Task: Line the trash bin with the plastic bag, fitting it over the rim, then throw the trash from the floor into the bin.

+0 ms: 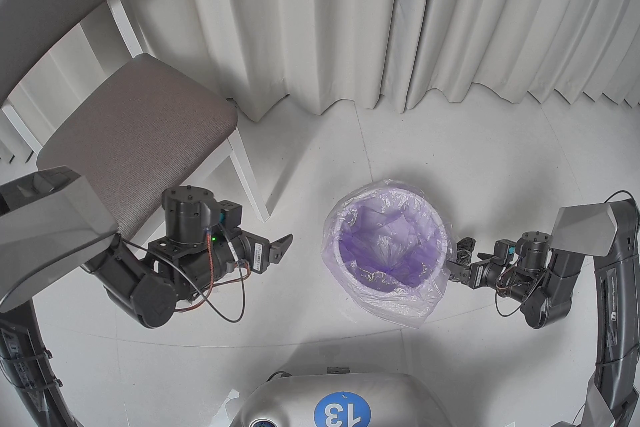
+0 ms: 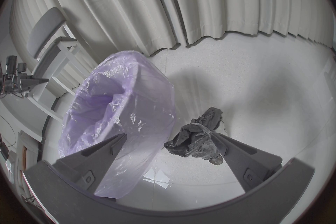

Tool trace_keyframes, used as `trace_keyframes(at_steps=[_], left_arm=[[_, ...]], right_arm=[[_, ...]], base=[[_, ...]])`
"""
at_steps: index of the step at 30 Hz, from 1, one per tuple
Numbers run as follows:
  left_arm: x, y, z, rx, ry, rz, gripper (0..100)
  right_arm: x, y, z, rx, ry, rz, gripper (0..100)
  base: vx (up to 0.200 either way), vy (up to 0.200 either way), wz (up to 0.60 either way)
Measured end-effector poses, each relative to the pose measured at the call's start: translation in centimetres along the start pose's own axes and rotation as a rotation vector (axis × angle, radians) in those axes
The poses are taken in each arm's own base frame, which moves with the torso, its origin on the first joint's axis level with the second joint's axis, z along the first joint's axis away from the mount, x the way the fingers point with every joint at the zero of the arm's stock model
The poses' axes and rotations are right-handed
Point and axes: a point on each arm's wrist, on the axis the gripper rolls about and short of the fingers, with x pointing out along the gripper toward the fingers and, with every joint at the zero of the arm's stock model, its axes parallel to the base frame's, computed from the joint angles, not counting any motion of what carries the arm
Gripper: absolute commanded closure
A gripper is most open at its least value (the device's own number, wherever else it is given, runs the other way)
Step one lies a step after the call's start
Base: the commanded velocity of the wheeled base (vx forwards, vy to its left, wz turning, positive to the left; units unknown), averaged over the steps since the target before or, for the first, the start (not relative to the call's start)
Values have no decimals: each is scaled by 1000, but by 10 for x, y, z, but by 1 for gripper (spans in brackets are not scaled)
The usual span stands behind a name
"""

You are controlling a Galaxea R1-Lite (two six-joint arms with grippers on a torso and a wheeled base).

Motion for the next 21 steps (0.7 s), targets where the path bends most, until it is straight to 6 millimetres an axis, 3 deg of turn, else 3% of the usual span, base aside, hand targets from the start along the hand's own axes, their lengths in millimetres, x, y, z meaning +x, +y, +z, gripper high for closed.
trace_keyframes(at_steps=[11,21], left_arm=[[-28,20,-5,-23,-32,55,0],[-29,24,-7,-29,-31,66,0]], right_arm=[[23,-3,-9,-66,66,9,0],[17,-17,-7,-149,57,-24,0]], base=[[0,0,0],[0,0,0]])
